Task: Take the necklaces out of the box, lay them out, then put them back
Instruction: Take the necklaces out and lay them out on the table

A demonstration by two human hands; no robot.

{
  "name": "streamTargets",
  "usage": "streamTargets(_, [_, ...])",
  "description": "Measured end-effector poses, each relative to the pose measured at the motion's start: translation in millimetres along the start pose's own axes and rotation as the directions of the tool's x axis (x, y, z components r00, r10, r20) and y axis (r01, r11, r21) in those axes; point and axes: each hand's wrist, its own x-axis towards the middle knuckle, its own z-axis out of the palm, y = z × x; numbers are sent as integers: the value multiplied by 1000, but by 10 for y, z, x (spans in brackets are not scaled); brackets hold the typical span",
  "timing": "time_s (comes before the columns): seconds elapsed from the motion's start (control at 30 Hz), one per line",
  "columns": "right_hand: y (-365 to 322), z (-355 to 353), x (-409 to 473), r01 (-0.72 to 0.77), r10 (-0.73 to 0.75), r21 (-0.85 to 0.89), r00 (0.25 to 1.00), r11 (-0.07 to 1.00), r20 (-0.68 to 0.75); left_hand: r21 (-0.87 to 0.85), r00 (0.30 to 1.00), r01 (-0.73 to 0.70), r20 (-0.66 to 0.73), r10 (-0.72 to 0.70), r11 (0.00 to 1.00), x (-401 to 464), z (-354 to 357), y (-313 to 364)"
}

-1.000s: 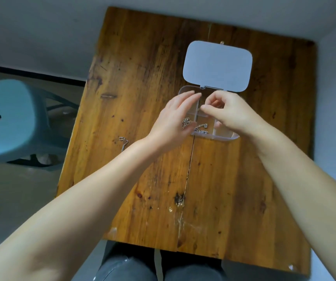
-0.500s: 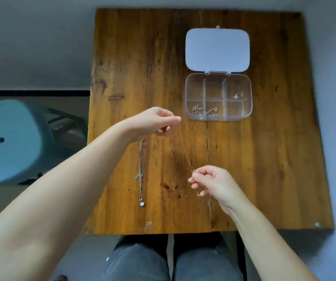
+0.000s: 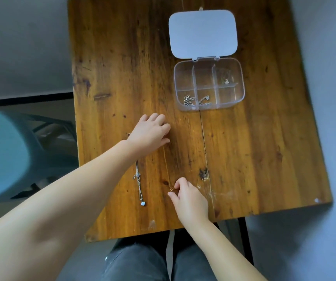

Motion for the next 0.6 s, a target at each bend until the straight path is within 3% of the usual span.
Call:
streamTargets(0.1, [47,-331,134,17,-20,125,1000,992,20,-43,992,99,-77,-102,994,13,-58,25])
streamTargets(0.2, [125,-1012,570,95,-58,212,983,973,-176,-122,953,168,-232,-193,978,176,-210,123])
streamTargets(0.27, [169,-1523,990,169,-115,143,938,975,-326,-168,940,187,-257,-226,968,325,-292,218])
streamTargets(0.33, [167,-1948,1427,206,-183,19,906,978,-381,-199,935,238,-219,-280,951,447,-318,297])
streamTargets(0.43, [130,-2319,1973,206,-274,-296,939,933,-209,-257,902,319,-214,-376,912,524,-304,368])
streamTargets(0.53, [83,-2448,2268,299,-330,-584,942,755,56,-277,863,361,-262,-432,890,544,-305,406])
streamTargets(0.6, [76,-2448,2346,322,-345,-677,933,662,107,-271,859,375,-259,-442,887,542,-309,428])
